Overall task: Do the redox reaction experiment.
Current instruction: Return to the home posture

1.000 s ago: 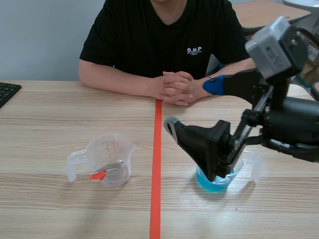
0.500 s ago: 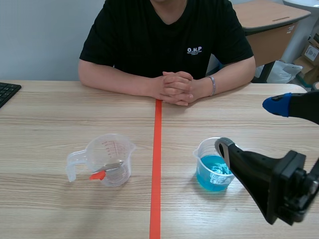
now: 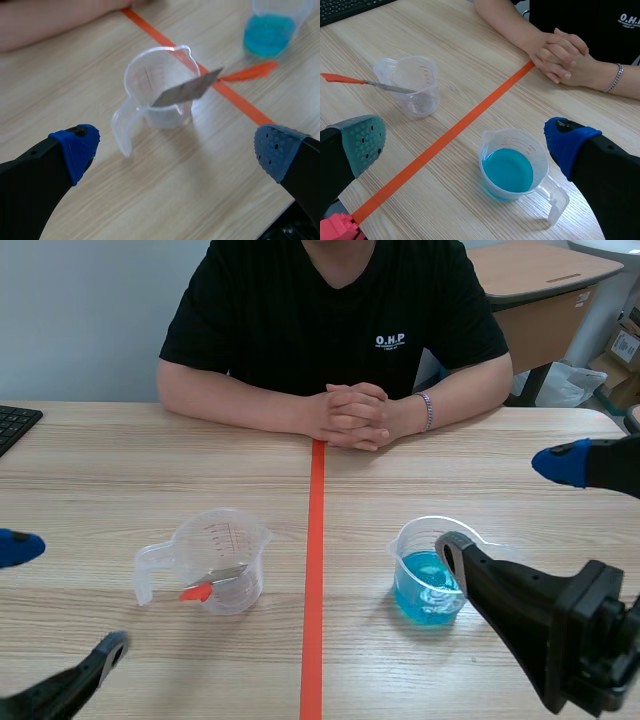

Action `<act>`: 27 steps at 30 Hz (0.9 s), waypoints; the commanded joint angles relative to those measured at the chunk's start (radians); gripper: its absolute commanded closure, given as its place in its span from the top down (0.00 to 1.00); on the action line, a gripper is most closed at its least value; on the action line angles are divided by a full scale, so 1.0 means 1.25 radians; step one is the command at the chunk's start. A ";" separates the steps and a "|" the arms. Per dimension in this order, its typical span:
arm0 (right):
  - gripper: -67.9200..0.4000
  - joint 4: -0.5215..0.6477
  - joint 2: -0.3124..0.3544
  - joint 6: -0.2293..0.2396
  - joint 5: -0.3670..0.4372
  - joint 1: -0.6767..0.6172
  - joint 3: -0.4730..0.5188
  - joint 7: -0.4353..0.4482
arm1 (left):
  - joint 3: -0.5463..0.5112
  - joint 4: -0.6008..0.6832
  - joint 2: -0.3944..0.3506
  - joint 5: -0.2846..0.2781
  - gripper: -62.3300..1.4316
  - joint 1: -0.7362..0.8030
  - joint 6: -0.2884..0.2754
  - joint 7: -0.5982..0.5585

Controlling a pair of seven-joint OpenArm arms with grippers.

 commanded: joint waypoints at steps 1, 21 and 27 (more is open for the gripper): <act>1.00 0.004 0.000 -0.004 0.006 0.010 0.001 0.014 | 0.001 0.009 -0.002 -0.020 1.00 -0.023 -0.014 -0.009; 1.00 0.004 0.000 -0.003 -0.006 0.010 0.001 0.014 | 0.190 0.009 -0.063 -0.080 1.00 -0.228 -0.034 0.055; 1.00 0.004 0.000 -0.003 -0.006 0.010 0.001 0.014 | 0.190 0.009 -0.062 -0.117 1.00 -0.228 -0.033 0.058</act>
